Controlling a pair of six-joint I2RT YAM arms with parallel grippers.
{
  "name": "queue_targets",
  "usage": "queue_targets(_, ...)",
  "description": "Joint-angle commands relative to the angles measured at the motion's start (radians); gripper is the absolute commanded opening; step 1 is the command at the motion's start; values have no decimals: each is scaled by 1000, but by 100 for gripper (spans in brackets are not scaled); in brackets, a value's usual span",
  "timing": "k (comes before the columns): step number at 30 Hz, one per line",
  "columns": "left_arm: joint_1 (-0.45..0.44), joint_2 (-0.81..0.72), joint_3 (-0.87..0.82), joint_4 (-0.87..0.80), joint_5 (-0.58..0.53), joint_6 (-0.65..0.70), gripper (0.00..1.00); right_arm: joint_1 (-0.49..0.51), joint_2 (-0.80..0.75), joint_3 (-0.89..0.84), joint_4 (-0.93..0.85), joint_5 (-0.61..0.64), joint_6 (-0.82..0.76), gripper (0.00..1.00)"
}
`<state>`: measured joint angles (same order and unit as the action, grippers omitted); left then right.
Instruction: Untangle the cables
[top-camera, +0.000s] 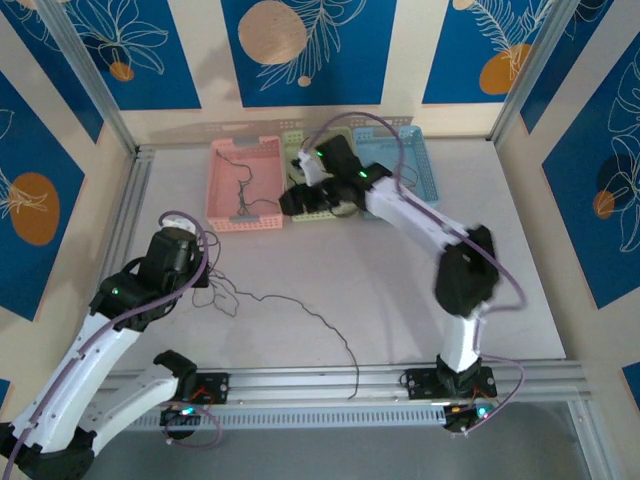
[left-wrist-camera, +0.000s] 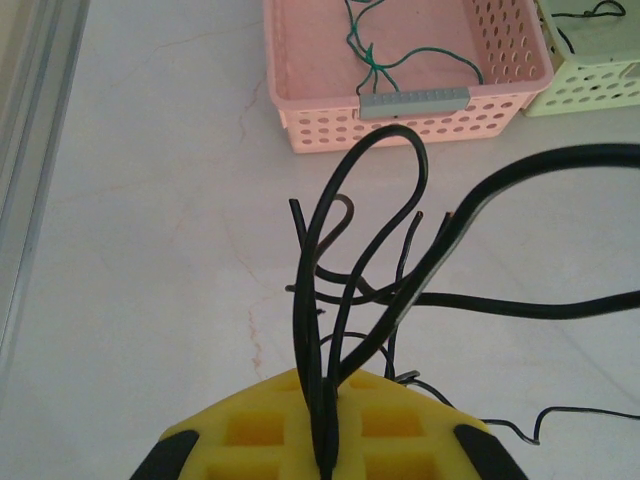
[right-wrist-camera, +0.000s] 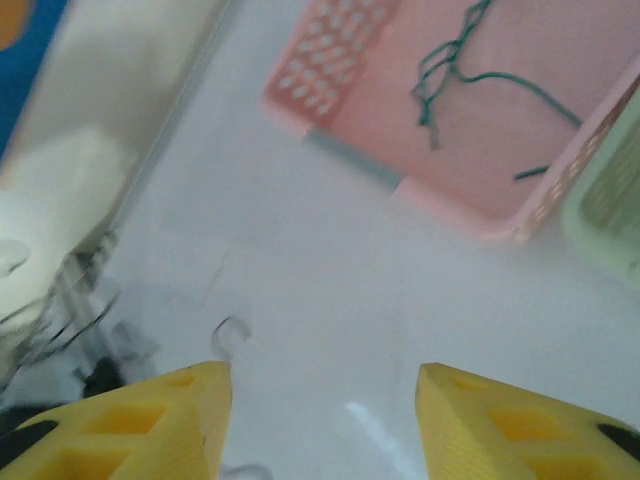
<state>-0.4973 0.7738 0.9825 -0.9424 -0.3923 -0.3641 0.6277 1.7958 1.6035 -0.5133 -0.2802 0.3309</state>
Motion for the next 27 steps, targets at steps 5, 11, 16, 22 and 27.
queue_targets(5,16,-10,2,7,19,2,0,120,-272,-511,358,-150,-128,57)
queue_targets(11,16,-10,-1,10,24,5,0,277,-198,-588,527,-20,-246,59)
queue_targets(16,16,-2,1,8,19,4,0,354,-76,-518,534,53,-290,59)
queue_targets(22,15,-5,-1,9,19,4,0,383,37,-480,571,38,-299,59)
queue_targets(27,16,-5,-1,8,20,4,0,391,119,-409,518,63,-319,58)
